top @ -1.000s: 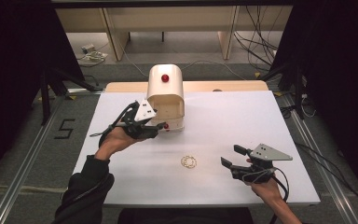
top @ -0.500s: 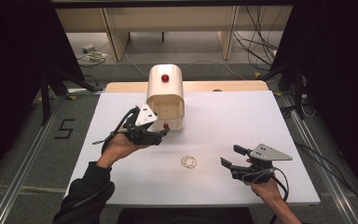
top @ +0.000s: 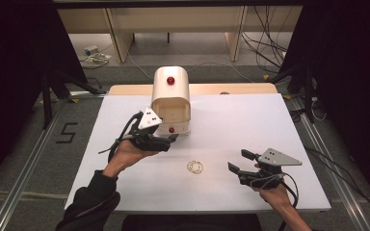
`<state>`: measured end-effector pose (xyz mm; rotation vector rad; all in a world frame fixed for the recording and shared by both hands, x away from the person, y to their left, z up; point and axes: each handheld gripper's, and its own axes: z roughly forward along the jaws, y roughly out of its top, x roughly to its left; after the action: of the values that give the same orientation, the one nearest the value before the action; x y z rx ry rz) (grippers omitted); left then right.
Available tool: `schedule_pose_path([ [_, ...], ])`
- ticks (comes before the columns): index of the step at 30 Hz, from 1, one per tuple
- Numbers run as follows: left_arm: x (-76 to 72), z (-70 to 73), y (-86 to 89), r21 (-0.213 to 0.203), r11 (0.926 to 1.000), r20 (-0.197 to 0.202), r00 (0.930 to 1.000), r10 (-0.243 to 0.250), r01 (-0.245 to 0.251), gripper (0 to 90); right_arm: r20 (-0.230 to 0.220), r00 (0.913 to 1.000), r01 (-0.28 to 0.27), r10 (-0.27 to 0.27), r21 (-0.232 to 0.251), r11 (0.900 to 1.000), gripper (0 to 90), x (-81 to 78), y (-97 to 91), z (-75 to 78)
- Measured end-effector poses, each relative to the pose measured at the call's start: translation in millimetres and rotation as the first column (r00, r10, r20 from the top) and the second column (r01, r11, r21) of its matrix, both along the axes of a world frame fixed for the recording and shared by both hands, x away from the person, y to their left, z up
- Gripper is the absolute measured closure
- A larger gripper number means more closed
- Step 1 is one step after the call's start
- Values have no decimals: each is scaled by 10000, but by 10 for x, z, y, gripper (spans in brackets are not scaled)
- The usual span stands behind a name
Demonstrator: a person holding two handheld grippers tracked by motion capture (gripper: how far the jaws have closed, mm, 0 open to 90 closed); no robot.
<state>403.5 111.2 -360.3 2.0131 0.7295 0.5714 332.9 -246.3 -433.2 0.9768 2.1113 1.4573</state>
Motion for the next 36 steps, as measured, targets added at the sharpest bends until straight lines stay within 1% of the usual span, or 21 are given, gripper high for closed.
schedule_pose_path([
  [3,2,-18,-3,-38,10000,-56,10000,-42,42,247,-3,10000,-2,2,6,10000,303,-1,-1,1],
  [5,-3,-25,-10,-199,9998,-48,10000,-8,7,245,14,10000,-13,13,41,10000,303,1,-2,0],
  [10,-20,-32,-39,-363,9993,-6,10000,-32,32,240,-11,10000,-8,8,26,10000,303,1,-6,-1],
  [12,-30,-43,-63,-345,9993,-51,9999,-127,125,240,-11,10000,4,-4,34,10000,303,2,-8,0],
  [14,-43,-58,-91,-241,9993,-78,9996,-277,275,237,-20,10000,-9,9,4,10000,303,5,-5,-2],
  [18,-66,-104,-146,-293,9990,-170,9992,-351,346,234,3,10000,-45,45,28,10000,303,8,3,-4],
  [19,-67,-113,-152,-230,9988,-207,9989,-432,427,234,31,10000,-64,64,30,10000,303,11,4,-5],
  [20,-71,-132,-171,-331,9985,-237,9987,-449,441,233,27,10000,-68,68,29,10000,303,13,4,-5],
  [21,-69,-144,-181,-315,9981,-341,9979,-548,537,232,7,10000,-59,59,3,10000,303,12,2,-5],
  [22,-65,-154,-193,-319,9978,-354,9976,-592,581,232,9,10000,-66,66,-1,10000,303,14,1,-6],
  [26,-67,-178,-234,-317,9971,-510,9962,-710,694,232,-5,10000,-59,59,59,10000,303,20,-7,-10],
  [27,-71,-185,-246,-392,9968,-553,9959,-714,693,232,-13,10000,-46,46,39,10000,303,19,-9,-9],
  [28,-71,-188,-255,-285,9969,-550,9956,-754,739,232,-23,10000,-41,41,45,10000,303,18,-9,-9],
  [33,-85,-228,-333,-306,9959,-761,9933,-875,854,233,-27,10000,-27,27,63,10000,303,20,-12,-14],
  [36,-89,-255,-376,-238,9956,-888,9918,-922,905,233,-38,10000,-19,19,80,10000,303,23,-18,-16],
])
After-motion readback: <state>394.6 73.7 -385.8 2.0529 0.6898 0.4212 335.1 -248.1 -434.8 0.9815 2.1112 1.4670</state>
